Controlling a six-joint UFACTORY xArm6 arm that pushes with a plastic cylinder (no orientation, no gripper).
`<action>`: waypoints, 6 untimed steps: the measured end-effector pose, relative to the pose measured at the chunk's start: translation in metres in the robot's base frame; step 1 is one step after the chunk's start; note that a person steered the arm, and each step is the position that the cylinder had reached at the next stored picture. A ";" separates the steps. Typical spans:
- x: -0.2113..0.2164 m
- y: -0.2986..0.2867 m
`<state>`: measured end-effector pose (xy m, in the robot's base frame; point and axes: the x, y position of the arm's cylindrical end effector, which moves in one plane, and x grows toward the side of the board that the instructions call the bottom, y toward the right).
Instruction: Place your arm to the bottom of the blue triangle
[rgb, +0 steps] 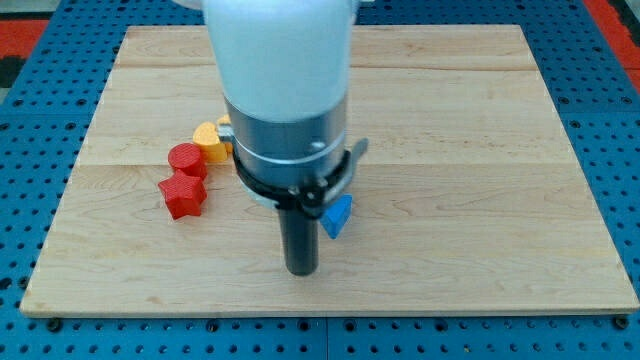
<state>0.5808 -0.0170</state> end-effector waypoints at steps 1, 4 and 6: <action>-0.013 0.019; -0.039 0.024; 0.006 0.077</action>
